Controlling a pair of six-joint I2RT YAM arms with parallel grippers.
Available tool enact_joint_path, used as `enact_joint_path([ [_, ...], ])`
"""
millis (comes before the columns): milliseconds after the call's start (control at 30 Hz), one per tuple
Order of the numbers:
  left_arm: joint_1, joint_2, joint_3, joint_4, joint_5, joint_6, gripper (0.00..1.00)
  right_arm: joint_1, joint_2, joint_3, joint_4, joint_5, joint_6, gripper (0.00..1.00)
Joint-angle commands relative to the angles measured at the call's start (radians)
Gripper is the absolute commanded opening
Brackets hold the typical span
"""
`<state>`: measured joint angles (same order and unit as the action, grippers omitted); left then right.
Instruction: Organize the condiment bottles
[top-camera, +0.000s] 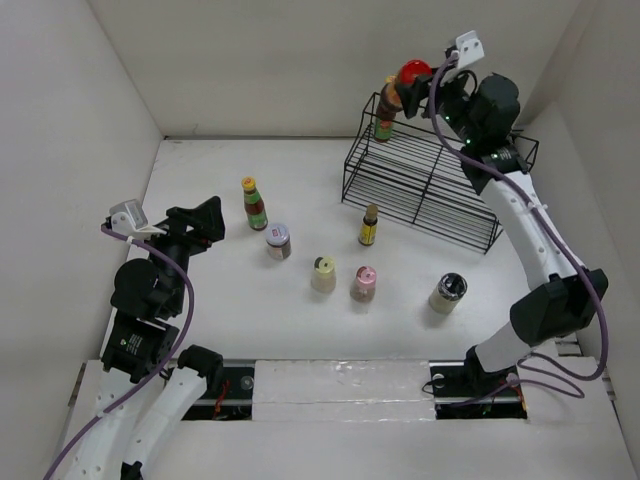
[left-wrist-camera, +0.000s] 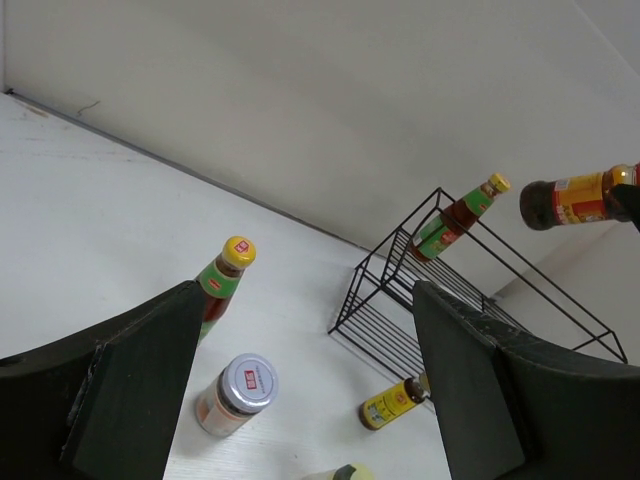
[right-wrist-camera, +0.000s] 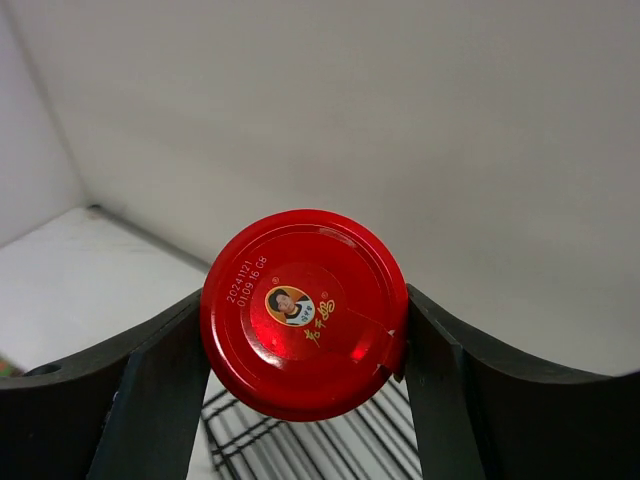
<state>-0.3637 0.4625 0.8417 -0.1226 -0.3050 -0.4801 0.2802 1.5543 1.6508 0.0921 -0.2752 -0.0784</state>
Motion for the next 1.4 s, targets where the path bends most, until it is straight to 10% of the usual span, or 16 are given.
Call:
enact_joint_path([
  [0, 0.005, -0.002, -0.006, 0.047, 0.020, 0.005, 0.80, -0.067, 0.030, 0.136, 0.045, -0.012, 0.023, 0.52],
  [500, 0.005, 0.007, -0.006, 0.047, 0.009, 0.005, 0.80, -0.200, 0.294, 0.472, -0.109, -0.033, 0.032, 0.52],
  [1367, 0.005, 0.007, -0.006, 0.047, 0.018, 0.005, 0.80, -0.200, 0.398, 0.380, -0.173, -0.064, 0.032, 0.53],
])
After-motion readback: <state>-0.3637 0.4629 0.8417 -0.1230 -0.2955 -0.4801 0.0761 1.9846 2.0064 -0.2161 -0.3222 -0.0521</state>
